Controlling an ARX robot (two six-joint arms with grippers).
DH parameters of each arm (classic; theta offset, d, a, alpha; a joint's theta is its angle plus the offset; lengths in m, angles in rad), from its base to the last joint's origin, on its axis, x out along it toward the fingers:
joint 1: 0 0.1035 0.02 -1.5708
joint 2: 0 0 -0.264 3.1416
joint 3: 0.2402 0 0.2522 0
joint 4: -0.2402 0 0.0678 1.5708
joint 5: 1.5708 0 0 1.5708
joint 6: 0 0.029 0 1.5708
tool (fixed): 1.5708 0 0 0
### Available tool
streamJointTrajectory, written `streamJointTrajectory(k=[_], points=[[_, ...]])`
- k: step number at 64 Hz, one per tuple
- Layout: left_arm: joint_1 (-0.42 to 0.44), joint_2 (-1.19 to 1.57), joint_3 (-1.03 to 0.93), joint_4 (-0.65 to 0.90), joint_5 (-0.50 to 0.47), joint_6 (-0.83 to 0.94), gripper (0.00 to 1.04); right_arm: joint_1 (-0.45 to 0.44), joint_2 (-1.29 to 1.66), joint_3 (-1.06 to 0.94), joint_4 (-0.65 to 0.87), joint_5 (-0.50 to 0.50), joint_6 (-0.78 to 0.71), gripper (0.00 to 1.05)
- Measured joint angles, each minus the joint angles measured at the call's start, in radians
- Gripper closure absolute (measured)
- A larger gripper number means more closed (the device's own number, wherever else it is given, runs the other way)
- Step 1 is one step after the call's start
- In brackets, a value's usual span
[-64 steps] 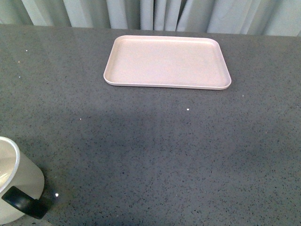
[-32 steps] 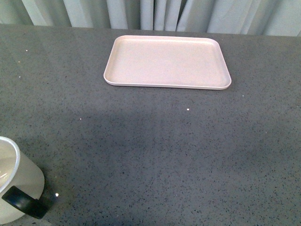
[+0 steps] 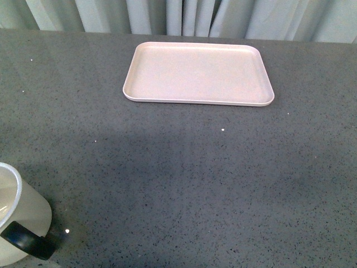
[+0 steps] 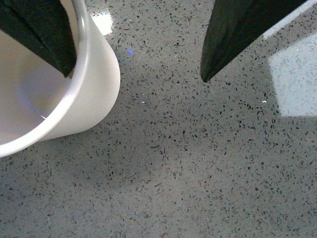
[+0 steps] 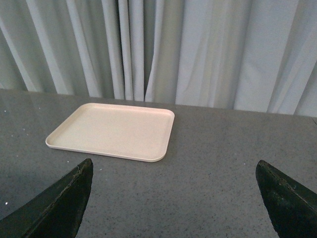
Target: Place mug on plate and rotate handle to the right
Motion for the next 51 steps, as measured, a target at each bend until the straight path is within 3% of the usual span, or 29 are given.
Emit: streamJointTrajectory(k=[6,28,51], points=[[-0.009,0.000,0.000,-0.003,0.000,0.000,0.53,0.000,0.000,0.000,0.000,0.000,0.000,0.09],[-0.036,-0.062,0.012,-0.074,0.009,-0.019,1.02,0.000,0.000,0.000,0.000,0.000,0.000,0.09],[-0.155,-0.131,0.143,-0.167,-0.007,-0.152,1.03,0.000,0.000,0.000,0.000,0.000,0.000,0.09]])
